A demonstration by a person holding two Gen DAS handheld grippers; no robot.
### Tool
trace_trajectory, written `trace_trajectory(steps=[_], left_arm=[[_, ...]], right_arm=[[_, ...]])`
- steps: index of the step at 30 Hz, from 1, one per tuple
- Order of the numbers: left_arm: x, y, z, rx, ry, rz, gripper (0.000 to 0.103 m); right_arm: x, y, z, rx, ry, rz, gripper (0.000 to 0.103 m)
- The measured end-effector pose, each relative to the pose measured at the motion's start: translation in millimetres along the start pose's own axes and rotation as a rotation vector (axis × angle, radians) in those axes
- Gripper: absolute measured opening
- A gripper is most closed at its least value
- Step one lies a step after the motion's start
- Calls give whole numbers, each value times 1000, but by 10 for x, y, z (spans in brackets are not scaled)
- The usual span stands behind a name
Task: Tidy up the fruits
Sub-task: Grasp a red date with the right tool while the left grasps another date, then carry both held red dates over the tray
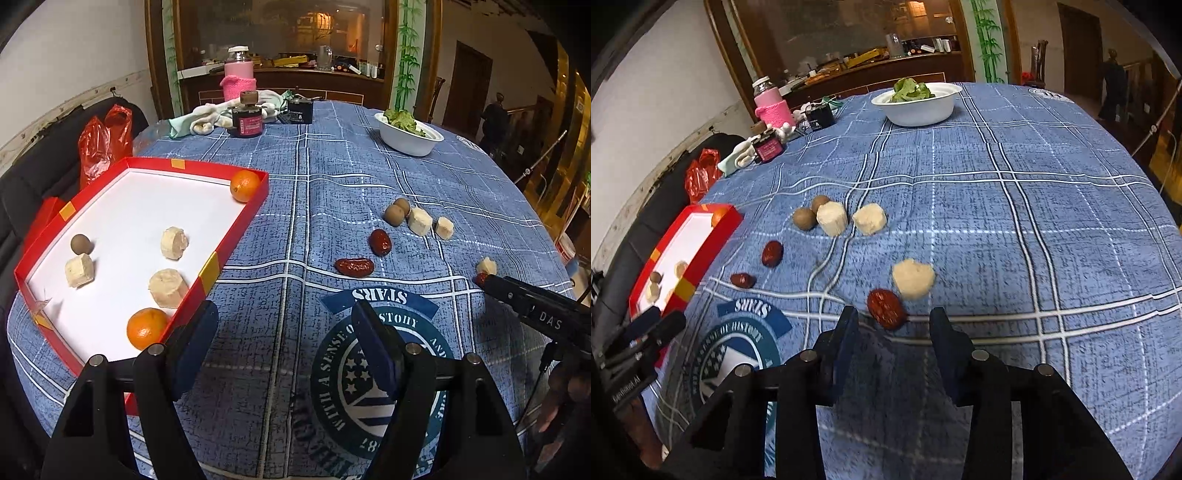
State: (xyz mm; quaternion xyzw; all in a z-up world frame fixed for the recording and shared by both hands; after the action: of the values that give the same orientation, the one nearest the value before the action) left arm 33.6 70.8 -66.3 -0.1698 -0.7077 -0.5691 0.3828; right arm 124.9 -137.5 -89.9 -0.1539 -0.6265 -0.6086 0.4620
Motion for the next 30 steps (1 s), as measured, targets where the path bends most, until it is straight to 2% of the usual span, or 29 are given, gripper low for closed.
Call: trace_trajectory(steps=[3,7,13,18,21,22,23,24,25,30], left_arm=[[-53,23,-50,-7,-9,9,75],[-112,93,-167,-25,-23,2,75],[-376,214,-377,-2,-65,63,75],[-603,200,-506,0,-35,106,75],[-649,213,-533,-1,-15,102,74],[-652,222,-532,2,-14,101,68],[-656,224,-526,5,-8,101,46],[-677,218,-520,6,-4,111,33],[-687,211,-523,3,2,117,31],[-656,202,-515,4,-7,113,30]], right_arm=[[-95,43,8,7,-17,17,40],[-156,43,-15,-1,-17,19,22],[-127,13,-71,-29,29,-11,22],[-133,20,-101,-55,79,-18,22],[-134,21,-125,-72,98,-21,22],[-132,23,-127,-75,102,-22,22],[-131,25,-129,-75,104,-23,22],[-130,25,-128,-75,106,-24,22],[-130,26,-126,-75,106,-24,22],[-122,28,-122,-76,103,-29,23]])
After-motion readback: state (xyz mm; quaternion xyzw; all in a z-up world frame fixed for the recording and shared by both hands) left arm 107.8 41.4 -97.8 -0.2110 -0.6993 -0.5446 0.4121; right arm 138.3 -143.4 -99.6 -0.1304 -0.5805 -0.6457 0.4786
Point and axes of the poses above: each gripper's, at about its wrist camera, not at the fingertips, and x roughly against the way its jaws point, z to its left, y to its top, the point moved 4 cm from there along -x, roughly the way its jaws point, and after that the axes turned 4 degrees about x, right-handed, at the moved point
